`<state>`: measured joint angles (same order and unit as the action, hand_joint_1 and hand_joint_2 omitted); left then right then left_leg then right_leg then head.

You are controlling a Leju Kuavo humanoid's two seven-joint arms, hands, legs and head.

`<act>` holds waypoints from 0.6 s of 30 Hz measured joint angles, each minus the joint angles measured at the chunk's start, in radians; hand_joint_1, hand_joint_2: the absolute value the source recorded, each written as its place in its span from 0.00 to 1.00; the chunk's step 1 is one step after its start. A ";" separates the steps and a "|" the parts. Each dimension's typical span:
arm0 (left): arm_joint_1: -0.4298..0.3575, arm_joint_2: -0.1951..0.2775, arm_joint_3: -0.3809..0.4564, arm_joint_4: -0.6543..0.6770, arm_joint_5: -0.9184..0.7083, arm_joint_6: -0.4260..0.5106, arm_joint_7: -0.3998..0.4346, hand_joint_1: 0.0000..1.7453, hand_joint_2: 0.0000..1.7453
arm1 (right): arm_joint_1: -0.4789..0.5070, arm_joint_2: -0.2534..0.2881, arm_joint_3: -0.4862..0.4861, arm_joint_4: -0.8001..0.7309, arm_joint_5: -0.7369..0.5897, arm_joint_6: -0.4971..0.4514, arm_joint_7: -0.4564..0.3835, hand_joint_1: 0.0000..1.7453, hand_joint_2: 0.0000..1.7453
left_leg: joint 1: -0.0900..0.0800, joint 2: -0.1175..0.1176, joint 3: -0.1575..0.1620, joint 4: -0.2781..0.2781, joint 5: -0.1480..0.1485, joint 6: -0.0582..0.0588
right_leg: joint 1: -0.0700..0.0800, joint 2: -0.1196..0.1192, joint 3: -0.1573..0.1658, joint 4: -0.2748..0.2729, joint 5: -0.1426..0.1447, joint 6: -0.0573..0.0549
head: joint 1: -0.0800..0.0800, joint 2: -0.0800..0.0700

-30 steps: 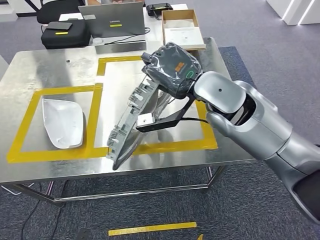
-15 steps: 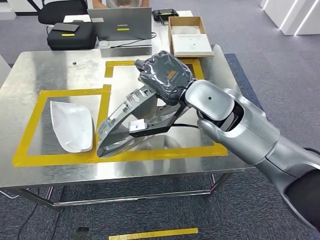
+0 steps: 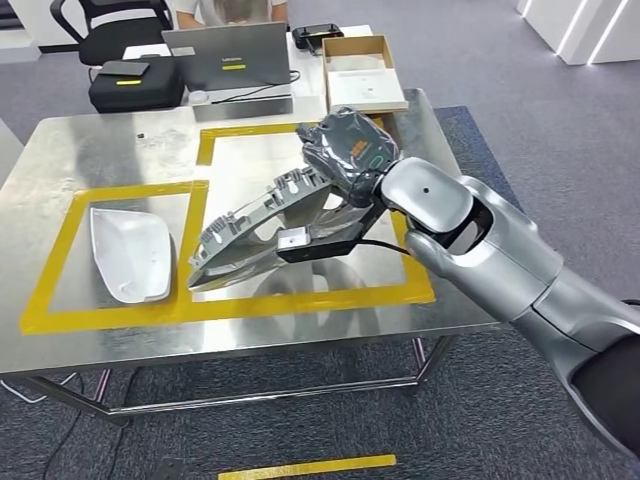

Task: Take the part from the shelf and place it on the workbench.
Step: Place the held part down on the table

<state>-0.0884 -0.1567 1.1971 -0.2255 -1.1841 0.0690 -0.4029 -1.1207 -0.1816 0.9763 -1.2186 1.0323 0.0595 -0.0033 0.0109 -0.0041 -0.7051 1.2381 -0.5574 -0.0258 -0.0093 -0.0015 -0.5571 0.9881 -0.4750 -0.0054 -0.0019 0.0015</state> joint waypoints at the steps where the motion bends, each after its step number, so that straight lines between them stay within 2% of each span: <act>1: 0.001 0.000 0.000 0.000 0.000 0.000 0.000 0.00 1.00 | 0.002 0.000 0.000 0.003 0.000 0.000 0.000 1.00 1.00 | 0.000 0.000 -0.015 0.046 -0.018 -0.001 | 0.000 0.001 -0.002 0.000 0.001 0.000 | 0.000 0.000; 2: 0.002 0.000 0.000 0.000 0.000 0.000 0.000 0.00 1.00 | 0.004 0.000 0.000 0.005 0.000 0.000 0.000 1.00 1.00 | 0.000 0.000 -0.017 0.065 -0.021 -0.001 | 0.001 0.001 -0.003 0.000 0.002 0.000 | 0.000 0.000; 3: 0.003 0.000 0.000 0.000 0.000 0.000 0.000 0.00 1.00 | 0.005 0.000 0.000 0.006 0.000 0.000 0.000 1.00 1.00 | 0.000 0.000 -0.006 0.052 -0.009 0.001 | 0.001 0.002 -0.003 0.001 0.002 0.001 | 0.000 0.000; 4: 0.003 0.000 0.000 0.000 0.000 0.000 0.000 0.00 1.00 | 0.006 0.000 0.000 0.007 0.000 0.000 0.000 1.00 1.00 | -0.001 0.000 0.017 0.012 0.013 0.004 | 0.001 0.002 -0.002 0.001 0.002 0.001 | -0.001 0.000; 6: 0.002 0.001 0.000 0.000 0.000 0.000 0.000 0.00 1.00 | 0.006 0.000 0.001 0.008 0.001 0.001 -0.001 1.00 1.00 | -0.004 0.000 0.085 -0.118 0.063 0.016 | 0.002 0.003 -0.001 0.001 0.003 0.003 | 0.000 0.000; 8: 0.001 0.003 0.000 0.000 -0.001 0.000 0.000 0.00 1.00 | 0.008 0.000 0.004 0.012 0.002 0.002 0.001 1.00 1.00 | -0.010 0.003 0.134 -0.219 0.092 0.030 | 0.005 0.004 -0.003 0.001 0.005 0.010 | 0.000 0.000; 10: 0.000 0.004 -0.001 0.000 -0.001 0.000 0.000 0.00 1.00 | 0.018 0.000 0.007 0.021 0.007 0.002 0.007 1.00 1.00 | -0.014 0.004 0.139 -0.239 0.096 0.039 | 0.006 0.005 -0.007 -0.001 0.007 0.021 | 0.000 0.000; 12: 0.000 0.002 -0.001 0.000 -0.001 0.000 0.000 0.00 1.00 | 0.032 0.000 0.010 0.032 0.011 0.009 0.013 1.00 1.00 | -0.010 0.004 0.137 -0.248 0.106 0.049 | 0.006 0.003 -0.015 0.003 0.002 0.032 | 0.001 0.000; 13: 0.000 0.001 -0.001 0.000 0.001 0.000 0.000 0.00 1.00 | 0.036 0.000 0.010 0.041 0.008 0.027 0.015 1.00 1.00 | -0.007 0.004 0.137 -0.254 0.111 0.054 | 0.006 0.003 -0.029 0.025 -0.013 0.036 | 0.003 0.000; 14: 0.000 0.000 0.000 0.000 0.004 0.000 0.000 0.00 1.00 | 0.037 0.000 0.012 0.050 -0.002 0.058 0.018 1.00 1.00 | -0.004 0.004 0.136 -0.259 0.115 0.058 | 0.005 0.002 -0.052 0.068 -0.039 0.040 | 0.005 0.000; 16: 0.000 -0.002 0.000 0.000 0.013 0.001 0.000 0.00 1.00 | 0.034 0.000 0.018 0.072 -0.038 0.148 0.016 1.00 1.00 | -0.004 0.004 0.133 -0.259 0.116 0.061 | 0.003 0.003 -0.119 0.203 -0.101 0.047 | 0.008 0.000; 17: 0.001 -0.003 0.001 0.000 0.017 0.002 0.000 0.00 1.00 | 0.033 0.000 0.024 0.084 -0.062 0.198 0.013 1.00 1.00 | -0.004 0.004 0.132 -0.258 0.115 0.061 | 0.001 0.002 -0.148 0.261 -0.117 0.050 | 0.008 0.000; 18: 0.002 -0.004 0.002 0.000 0.021 0.003 0.000 0.00 1.00 | 0.031 0.000 0.030 0.095 -0.088 0.243 0.008 1.00 1.00 | -0.004 0.003 0.132 -0.257 0.114 0.061 | -0.001 0.002 -0.164 0.286 -0.113 0.053 | 0.008 0.000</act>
<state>-0.0868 -0.1612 1.1991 -0.2255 -1.1630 0.0716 -0.4028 -1.0895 -0.1818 1.0066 -1.1239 0.9443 0.3024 0.0048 0.0073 -0.0014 -0.5726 0.9810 -0.4435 0.0354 -0.0100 0.0007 -0.7207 1.2736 -0.5885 0.0476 0.0058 0.0015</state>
